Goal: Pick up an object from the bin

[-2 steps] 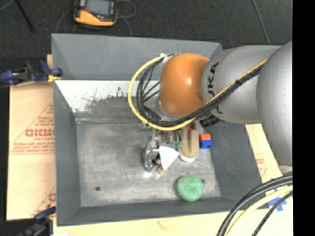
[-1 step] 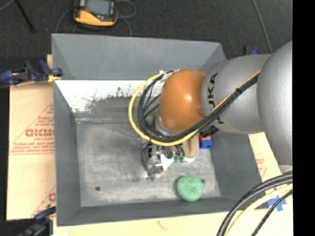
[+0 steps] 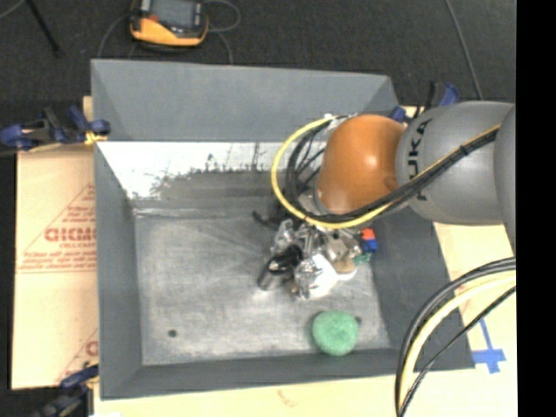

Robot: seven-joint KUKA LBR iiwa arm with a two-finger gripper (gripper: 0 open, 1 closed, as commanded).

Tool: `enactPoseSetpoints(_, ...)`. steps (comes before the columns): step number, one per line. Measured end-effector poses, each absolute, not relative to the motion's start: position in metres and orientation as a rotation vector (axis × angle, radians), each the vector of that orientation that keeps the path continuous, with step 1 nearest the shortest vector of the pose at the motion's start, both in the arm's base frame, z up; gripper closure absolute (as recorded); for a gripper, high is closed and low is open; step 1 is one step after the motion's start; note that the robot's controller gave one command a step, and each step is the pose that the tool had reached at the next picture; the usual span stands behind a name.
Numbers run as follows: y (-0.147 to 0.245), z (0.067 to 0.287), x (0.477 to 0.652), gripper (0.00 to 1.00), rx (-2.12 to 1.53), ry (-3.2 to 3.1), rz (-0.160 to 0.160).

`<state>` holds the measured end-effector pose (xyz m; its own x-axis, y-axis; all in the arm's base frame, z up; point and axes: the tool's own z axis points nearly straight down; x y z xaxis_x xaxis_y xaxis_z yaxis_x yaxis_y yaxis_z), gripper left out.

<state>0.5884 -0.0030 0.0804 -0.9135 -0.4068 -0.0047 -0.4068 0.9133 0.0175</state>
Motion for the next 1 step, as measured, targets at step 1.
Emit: enactPoseSetpoints(1,-0.0030,0.0804,0.5884,1.00,-0.653,3.072,0.029)
